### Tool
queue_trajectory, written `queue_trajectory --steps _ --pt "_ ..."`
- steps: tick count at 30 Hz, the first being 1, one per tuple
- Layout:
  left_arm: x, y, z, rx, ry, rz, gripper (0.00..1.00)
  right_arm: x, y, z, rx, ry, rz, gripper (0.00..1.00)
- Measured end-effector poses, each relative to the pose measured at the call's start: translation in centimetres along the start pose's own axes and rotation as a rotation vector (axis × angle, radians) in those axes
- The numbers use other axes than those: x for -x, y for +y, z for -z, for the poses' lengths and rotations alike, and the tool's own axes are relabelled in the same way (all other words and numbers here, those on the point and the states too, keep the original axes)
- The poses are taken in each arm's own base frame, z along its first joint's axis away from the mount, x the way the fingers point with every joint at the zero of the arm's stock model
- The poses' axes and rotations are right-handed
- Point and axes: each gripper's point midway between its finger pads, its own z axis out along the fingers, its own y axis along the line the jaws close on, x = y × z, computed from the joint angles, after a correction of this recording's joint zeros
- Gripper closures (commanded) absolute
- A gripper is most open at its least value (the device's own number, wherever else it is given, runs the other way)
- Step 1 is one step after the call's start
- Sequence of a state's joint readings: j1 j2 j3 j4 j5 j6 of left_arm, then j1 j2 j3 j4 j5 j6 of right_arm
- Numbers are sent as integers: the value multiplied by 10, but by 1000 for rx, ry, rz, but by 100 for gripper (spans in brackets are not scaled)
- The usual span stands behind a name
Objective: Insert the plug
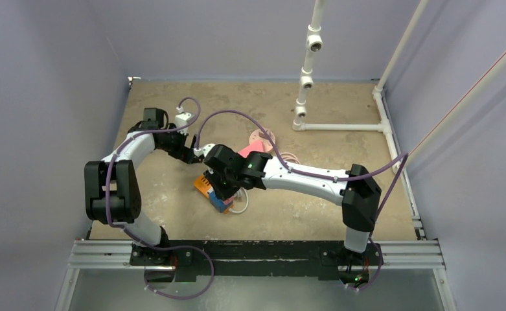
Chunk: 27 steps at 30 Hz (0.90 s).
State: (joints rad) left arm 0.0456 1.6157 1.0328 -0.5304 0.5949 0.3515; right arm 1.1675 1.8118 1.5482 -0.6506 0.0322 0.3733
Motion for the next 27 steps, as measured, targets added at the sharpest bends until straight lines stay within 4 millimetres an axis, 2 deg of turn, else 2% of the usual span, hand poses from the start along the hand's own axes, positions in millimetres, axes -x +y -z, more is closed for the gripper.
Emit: queue_trajectory --steps 27 --pt "-9 -4 2 -23 33 -35 1 -8 -9 -5 -40 16 0 100"
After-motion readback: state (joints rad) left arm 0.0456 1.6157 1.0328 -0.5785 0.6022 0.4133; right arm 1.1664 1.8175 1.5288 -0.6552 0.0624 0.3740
